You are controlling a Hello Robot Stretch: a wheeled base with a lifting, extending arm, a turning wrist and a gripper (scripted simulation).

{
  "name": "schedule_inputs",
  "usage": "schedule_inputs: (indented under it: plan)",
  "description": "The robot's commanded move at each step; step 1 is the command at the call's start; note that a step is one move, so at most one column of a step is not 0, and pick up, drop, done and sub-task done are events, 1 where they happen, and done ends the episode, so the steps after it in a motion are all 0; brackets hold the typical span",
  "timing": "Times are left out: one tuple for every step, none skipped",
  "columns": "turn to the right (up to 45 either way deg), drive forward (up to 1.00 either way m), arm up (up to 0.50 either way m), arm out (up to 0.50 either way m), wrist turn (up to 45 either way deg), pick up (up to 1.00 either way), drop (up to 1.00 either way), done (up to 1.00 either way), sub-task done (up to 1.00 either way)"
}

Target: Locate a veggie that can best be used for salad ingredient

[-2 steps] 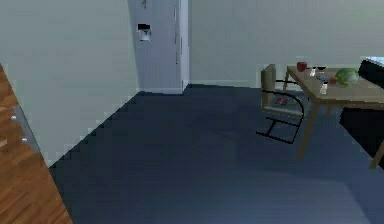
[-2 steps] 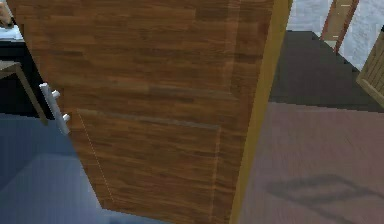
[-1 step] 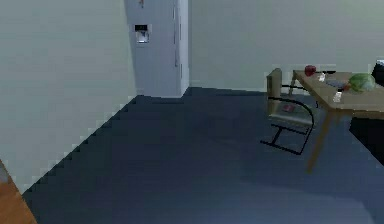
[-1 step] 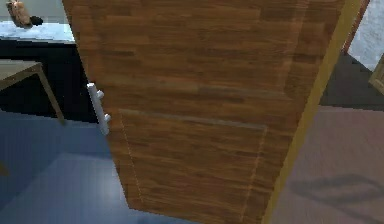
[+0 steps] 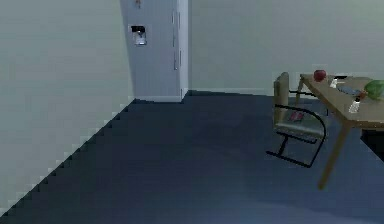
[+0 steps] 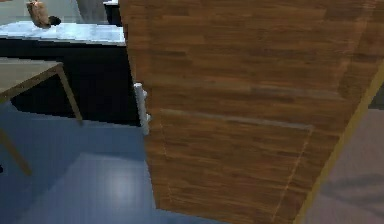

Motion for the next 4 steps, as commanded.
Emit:
schedule_inputs:
  plan:
    - [30.0,0.00,0.00,0.00,0.0,0.00,0.00,0.00,0.00]
    - [0.0,0.60,0.00,0.00,0.0,0.00,0.00,0.00,0.00]
    - [15.0,0.00,0.00,0.00,0.0,0.00,0.00,0.00,0.00]
    - [0.0,0.60,0.00,0.00,0.0,0.00,0.00,0.00,0.00]
